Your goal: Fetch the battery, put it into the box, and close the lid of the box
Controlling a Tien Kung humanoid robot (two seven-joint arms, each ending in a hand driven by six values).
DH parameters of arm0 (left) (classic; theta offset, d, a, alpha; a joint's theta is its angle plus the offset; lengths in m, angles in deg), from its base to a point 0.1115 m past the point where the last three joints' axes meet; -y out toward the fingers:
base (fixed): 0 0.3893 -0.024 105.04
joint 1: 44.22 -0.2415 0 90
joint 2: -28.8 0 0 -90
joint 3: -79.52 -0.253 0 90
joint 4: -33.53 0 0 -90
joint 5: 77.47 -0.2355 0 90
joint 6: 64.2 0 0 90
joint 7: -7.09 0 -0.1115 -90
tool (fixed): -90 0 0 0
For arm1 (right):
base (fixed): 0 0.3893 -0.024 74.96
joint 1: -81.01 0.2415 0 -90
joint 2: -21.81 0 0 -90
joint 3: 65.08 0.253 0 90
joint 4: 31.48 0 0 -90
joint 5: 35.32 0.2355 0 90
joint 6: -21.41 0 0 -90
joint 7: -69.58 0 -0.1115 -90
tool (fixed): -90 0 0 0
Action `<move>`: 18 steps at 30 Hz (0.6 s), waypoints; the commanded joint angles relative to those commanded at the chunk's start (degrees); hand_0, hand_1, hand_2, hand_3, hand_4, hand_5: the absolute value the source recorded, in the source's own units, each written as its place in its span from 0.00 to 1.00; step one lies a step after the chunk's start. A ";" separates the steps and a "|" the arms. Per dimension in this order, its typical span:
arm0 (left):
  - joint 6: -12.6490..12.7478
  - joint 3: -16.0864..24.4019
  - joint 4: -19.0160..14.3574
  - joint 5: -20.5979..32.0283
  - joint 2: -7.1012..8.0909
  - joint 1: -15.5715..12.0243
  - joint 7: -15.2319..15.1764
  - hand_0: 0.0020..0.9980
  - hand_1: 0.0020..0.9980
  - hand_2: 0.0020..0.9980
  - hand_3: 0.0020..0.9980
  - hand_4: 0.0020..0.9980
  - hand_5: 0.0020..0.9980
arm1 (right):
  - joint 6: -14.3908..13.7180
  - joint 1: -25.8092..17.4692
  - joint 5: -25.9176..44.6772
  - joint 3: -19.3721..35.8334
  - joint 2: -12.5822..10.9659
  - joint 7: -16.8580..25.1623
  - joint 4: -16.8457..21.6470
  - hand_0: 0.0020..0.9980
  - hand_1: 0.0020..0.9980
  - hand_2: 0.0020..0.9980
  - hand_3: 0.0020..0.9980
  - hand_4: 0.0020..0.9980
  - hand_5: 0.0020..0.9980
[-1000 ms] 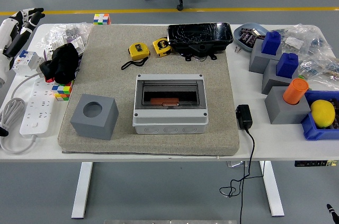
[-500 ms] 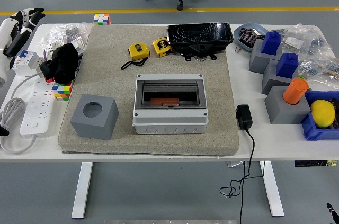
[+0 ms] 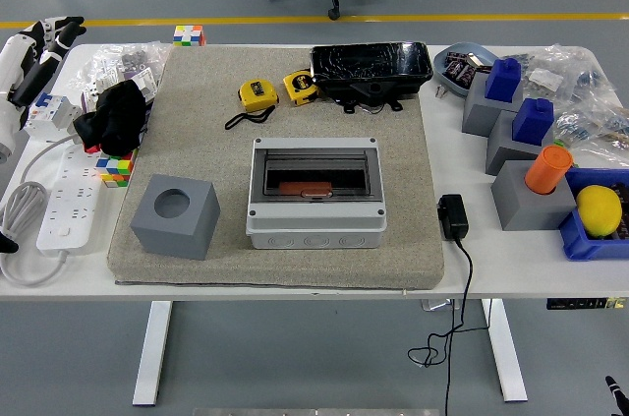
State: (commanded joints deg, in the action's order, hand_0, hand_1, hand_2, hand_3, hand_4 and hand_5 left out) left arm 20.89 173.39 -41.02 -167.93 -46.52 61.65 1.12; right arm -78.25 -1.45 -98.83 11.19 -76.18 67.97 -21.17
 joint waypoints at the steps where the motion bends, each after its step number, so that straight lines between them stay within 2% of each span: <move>1: -0.04 -0.09 -0.03 -0.01 0.01 -0.03 0.02 0.85 0.86 0.80 0.79 1.00 1.00 | 0.00 -0.02 0.08 -0.06 -0.01 0.01 0.00 0.79 0.75 0.75 0.80 1.00 1.00; 18: -0.14 -0.24 0.08 -0.09 0.11 -0.05 0.03 0.85 0.85 0.79 0.79 1.00 1.00 | -0.02 -0.16 0.16 -0.07 0.02 0.06 0.00 0.79 0.75 0.75 0.80 1.00 1.00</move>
State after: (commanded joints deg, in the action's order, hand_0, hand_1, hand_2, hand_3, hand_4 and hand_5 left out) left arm 20.75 173.14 -40.94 -168.02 -46.41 61.61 1.15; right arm -78.27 -1.61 -98.67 11.12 -76.17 68.03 -21.17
